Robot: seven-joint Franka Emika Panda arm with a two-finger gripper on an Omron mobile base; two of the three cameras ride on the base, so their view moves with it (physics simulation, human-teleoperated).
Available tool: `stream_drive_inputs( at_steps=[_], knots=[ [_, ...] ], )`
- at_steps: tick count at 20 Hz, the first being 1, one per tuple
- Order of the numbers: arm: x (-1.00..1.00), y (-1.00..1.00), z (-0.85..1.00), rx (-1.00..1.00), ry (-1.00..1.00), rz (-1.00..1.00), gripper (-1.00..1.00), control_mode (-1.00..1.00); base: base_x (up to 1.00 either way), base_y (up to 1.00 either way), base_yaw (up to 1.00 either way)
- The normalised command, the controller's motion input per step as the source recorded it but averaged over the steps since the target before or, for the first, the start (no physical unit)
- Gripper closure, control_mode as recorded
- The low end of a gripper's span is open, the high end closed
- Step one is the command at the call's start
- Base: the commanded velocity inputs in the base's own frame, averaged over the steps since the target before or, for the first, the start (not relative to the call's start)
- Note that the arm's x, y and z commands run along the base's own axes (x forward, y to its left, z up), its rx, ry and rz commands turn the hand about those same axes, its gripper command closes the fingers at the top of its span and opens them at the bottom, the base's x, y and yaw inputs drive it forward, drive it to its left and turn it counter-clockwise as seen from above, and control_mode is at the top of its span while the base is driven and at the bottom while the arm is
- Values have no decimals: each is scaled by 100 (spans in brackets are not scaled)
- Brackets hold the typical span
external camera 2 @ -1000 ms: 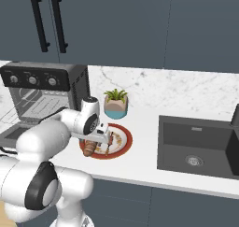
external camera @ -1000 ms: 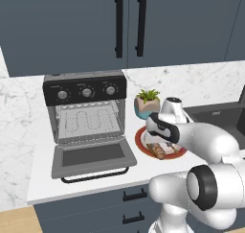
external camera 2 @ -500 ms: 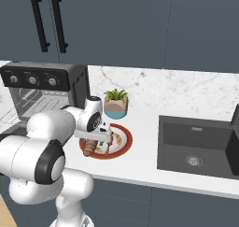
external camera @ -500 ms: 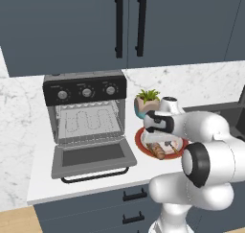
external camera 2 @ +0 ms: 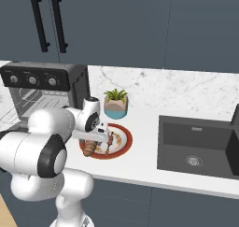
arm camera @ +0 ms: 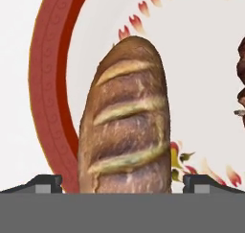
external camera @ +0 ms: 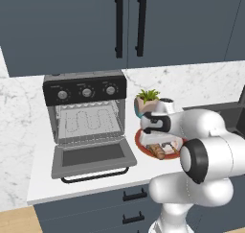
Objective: Pick up the kebab skewer and baguette bread, and place them inside the toaster oven. Close the toaster oven door and start by setting the timer.
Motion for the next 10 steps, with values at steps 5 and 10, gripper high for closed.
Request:
stream_drive_inputs(
  at_steps=[5, 10],
  knots=[
    [5, 1, -10, 0, 0, 1, -100, -100, 0, 0, 0],
    [5, 0, -5, 0, 0, 0, -100, -100, 0, 0, 0]
  ],
)
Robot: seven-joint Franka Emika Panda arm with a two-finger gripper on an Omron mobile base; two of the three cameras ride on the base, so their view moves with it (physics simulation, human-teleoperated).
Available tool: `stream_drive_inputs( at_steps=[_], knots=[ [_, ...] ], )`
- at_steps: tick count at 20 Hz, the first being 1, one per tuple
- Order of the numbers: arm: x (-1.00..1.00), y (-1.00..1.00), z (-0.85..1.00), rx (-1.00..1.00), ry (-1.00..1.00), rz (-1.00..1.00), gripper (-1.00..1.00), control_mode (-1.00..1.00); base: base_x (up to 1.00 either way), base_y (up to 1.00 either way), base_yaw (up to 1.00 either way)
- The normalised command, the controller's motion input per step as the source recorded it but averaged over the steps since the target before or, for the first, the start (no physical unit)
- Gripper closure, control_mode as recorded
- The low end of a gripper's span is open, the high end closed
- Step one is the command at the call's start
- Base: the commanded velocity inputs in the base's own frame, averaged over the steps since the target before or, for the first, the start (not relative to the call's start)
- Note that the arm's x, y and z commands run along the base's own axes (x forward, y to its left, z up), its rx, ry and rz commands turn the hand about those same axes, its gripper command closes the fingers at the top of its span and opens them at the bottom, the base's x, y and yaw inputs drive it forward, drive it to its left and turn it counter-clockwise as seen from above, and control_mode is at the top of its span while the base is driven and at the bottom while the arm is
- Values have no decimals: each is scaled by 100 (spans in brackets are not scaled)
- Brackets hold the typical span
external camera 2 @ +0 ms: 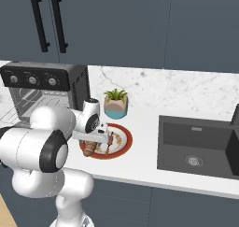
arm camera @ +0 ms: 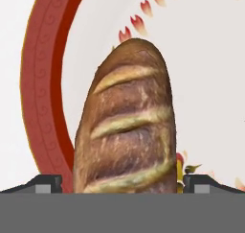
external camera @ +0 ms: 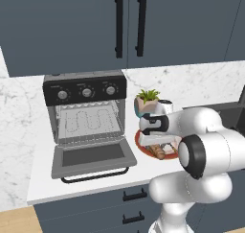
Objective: Pick up the kebab skewer and baguette bread, and place them inside the toaster oven. Close the toaster oven door and start by setting the timer.
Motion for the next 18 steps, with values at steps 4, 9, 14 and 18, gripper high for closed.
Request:
stream_drive_inputs(
  at_steps=[4, 9, 14, 18],
  knots=[
    [1, 0, 0, 0, 3, 0, 100, -100, 0, 0, 0],
    [-1, 0, 0, 0, 0, 0, 100, -100, 0, 0, 0],
    [-19, -5, 20, 0, -1, 0, 100, -100, 0, 0, 0],
    [-53, -15, 62, 0, -9, 1, 100, -100, 0, 0, 0]
  ],
)
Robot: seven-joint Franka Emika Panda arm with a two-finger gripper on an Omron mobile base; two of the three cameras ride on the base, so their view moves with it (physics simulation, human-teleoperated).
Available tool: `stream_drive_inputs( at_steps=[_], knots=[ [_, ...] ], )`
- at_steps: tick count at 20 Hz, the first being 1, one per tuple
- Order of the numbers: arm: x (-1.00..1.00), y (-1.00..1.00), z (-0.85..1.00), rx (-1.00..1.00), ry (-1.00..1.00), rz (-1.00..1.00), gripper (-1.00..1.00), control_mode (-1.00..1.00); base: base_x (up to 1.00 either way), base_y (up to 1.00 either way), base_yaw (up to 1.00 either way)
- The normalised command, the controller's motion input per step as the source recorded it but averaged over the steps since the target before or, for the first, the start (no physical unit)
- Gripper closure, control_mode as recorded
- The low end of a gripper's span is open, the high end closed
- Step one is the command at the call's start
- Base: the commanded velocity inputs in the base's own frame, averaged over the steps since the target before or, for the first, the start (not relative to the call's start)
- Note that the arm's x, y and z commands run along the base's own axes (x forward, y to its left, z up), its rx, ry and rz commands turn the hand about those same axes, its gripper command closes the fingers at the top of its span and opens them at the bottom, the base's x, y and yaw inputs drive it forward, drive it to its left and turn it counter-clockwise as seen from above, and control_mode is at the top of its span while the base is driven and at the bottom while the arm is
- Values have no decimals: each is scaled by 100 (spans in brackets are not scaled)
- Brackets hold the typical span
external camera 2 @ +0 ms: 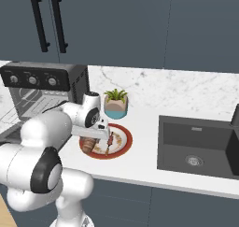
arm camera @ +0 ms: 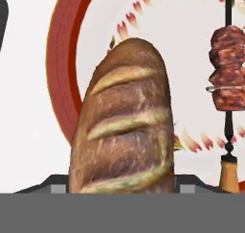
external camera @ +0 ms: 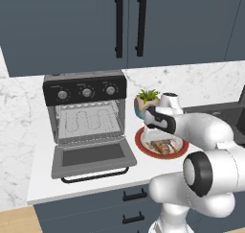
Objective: Pick up the kebab skewer and baguette bread, and place them inside the toaster oven. Close the toaster oven door and start by setting the timer.
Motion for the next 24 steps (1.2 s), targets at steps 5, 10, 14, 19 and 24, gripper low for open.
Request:
stream_drive_inputs(
  at_steps=[5, 10, 14, 19, 24],
  knots=[
    [-48, -10, 81, 0, -9, 4, 100, -100, 0, 0, 0],
    [-58, -3, 79, 0, -11, 5, 100, -100, 0, 0, 0],
    [-64, 0, 71, 0, -16, 14, 100, -100, 0, 0, 0],
    [-61, 9, 56, -1, -15, 27, 100, -100, 0, 0, 0],
    [-55, 37, 40, -4, -5, 49, 100, -100, 0, 0, 0]
  ],
)
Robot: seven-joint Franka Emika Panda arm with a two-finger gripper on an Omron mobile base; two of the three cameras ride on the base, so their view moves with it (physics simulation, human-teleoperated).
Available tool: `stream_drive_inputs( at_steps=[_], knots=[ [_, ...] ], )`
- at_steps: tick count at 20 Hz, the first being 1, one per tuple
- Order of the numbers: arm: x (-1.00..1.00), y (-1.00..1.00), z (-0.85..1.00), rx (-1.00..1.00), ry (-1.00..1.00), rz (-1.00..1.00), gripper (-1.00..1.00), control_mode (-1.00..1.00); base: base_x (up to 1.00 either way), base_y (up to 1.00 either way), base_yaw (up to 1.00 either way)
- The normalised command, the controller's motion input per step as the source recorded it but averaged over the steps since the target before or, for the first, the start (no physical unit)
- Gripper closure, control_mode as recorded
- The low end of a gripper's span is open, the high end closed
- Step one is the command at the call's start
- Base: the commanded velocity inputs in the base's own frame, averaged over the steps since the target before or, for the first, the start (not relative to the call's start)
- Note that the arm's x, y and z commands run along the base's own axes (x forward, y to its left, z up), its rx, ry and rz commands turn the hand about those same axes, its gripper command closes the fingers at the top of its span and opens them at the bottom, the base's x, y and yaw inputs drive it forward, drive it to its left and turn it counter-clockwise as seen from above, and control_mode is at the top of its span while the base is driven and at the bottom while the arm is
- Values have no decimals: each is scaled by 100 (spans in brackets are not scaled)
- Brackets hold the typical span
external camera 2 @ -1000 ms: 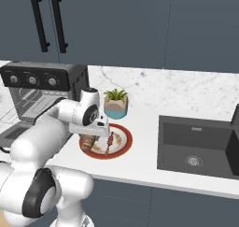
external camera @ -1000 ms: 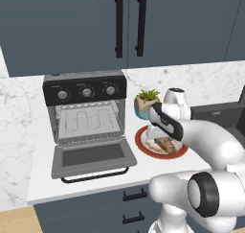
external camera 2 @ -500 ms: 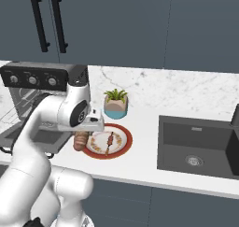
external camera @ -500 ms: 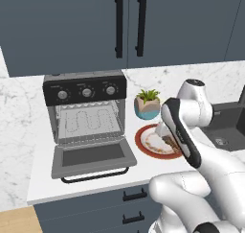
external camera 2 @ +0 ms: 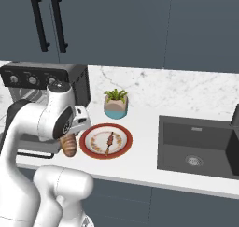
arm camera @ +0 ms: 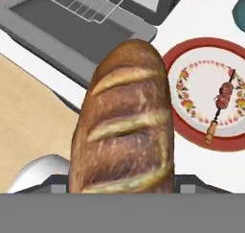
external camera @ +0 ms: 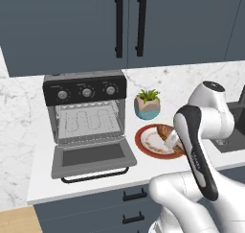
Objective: Pick up the kebab skewer and baguette bread, and place them inside the toaster oven. Close the toaster oven door and start by setting the timer.
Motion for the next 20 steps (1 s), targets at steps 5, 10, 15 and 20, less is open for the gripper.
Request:
stream_drive_inputs(
  at_steps=[5, 10, 15, 20],
  knots=[
    [-28, 66, 57, -8, -2, 41, 100, -100, 0, 0, 0],
    [-8, 94, 53, -15, 0, 27, 100, -100, 0, 0, 0],
    [-55, 86, 39, -23, -1, 28, 100, -100, 0, 0, 0],
    [-30, 93, 38, -27, -3, 18, 100, -100, 0, 0, 0]
  ],
)
